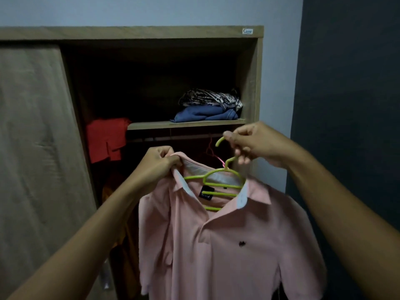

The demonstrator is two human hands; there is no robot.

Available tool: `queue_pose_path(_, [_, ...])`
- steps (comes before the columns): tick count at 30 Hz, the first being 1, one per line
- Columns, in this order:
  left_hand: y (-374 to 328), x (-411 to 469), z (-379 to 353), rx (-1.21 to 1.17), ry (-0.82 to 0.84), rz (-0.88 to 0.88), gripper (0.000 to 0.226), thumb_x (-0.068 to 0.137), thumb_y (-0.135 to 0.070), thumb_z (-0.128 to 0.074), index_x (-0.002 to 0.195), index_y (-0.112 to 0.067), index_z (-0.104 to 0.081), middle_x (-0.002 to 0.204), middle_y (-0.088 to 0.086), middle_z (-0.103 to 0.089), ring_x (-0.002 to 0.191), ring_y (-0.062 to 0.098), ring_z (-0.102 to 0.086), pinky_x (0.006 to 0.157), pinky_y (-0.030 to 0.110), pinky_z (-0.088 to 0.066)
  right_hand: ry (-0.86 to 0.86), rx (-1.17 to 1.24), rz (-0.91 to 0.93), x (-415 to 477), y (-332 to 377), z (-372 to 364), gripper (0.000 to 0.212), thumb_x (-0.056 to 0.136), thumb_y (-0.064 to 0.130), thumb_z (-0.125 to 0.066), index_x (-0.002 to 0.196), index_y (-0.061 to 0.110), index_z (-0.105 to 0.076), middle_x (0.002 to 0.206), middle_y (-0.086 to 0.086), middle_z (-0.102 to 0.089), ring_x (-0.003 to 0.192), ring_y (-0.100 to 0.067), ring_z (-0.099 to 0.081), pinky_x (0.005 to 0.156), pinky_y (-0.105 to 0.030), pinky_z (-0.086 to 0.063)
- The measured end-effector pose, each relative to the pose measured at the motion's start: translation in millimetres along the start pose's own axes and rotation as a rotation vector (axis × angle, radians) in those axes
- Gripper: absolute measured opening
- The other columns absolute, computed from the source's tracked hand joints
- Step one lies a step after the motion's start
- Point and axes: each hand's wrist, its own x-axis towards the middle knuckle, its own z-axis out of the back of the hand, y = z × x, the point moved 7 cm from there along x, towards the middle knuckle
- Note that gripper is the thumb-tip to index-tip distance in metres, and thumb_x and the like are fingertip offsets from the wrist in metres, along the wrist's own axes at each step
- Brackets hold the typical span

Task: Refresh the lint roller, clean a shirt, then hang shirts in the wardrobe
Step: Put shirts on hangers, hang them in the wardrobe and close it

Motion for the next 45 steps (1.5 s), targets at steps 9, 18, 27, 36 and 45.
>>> queue_pose_path(9, [-18.7,3.6,-5.7,0.525,0.035,-0.178,0.036,0.074,-0.022,-0.068,0.055,-0.017,-0.037,0.048,-0.001,-0.039,0.048,0.014,-0.037,0.049,0.028,-0.034,-0.092,-0.066,0.126,19.5,7.0,-10.4,0.041,0.096,0.034,-0.063,0.086,-0.005,-0.067,0.062,-0.011,-0.061,0.048,-0.02,-0.062,0.046,-0.026,-0.049])
queue_pose_path(18, [-37.0,3.7,-0.8,0.627,0.078,-0.196,0.033,0.072,-0.028,-0.06,0.052,-0.016,-0.037,0.046,-0.001,-0.036,0.047,0.014,-0.036,0.049,0.028,-0.031,-0.089,-0.165,0.109,47.3,-20.9,-29.8,0.045,0.095,0.035,-0.064,0.066,0.001,-0.064,0.054,-0.013,-0.062,0.044,-0.023,-0.064,0.044,-0.022,-0.045])
queue_pose_path(27, [-11.4,-2.1,0.7,1.013,0.206,-0.053,0.056,0.082,-0.067,-0.064,0.056,-0.017,-0.059,0.056,-0.003,-0.06,0.059,0.018,-0.059,0.055,0.029,-0.043,-0.107,-0.171,0.218,55.1,-2.3,-41.6,0.039,0.095,0.034,-0.065,0.067,0.006,-0.065,0.054,-0.006,-0.063,0.046,-0.025,-0.068,0.046,-0.027,-0.051])
queue_pose_path(36, [-18.1,-1.9,-11.1,1.173,-0.009,-0.291,0.045,0.09,-0.056,-0.056,0.064,-0.019,-0.049,0.081,0.008,-0.063,0.086,0.035,-0.065,0.064,0.033,-0.038,-0.212,-0.17,0.355,53.8,31.5,-33.9,0.035,0.094,0.032,-0.066,0.078,0.001,-0.069,0.055,-0.009,-0.06,0.041,-0.019,-0.062,0.043,-0.029,-0.05])
queue_pose_path(45, [-27.6,2.3,-13.7,0.844,0.066,-0.425,0.043,0.088,-0.044,-0.042,0.053,-0.018,-0.042,0.052,-0.001,-0.047,0.059,0.027,-0.049,0.057,0.038,-0.04,-0.213,-0.341,0.368,60.4,32.2,-36.6,0.039,0.094,0.039,-0.064,0.073,0.006,-0.069,0.059,-0.01,-0.067,0.039,-0.016,-0.063,0.04,-0.019,-0.043])
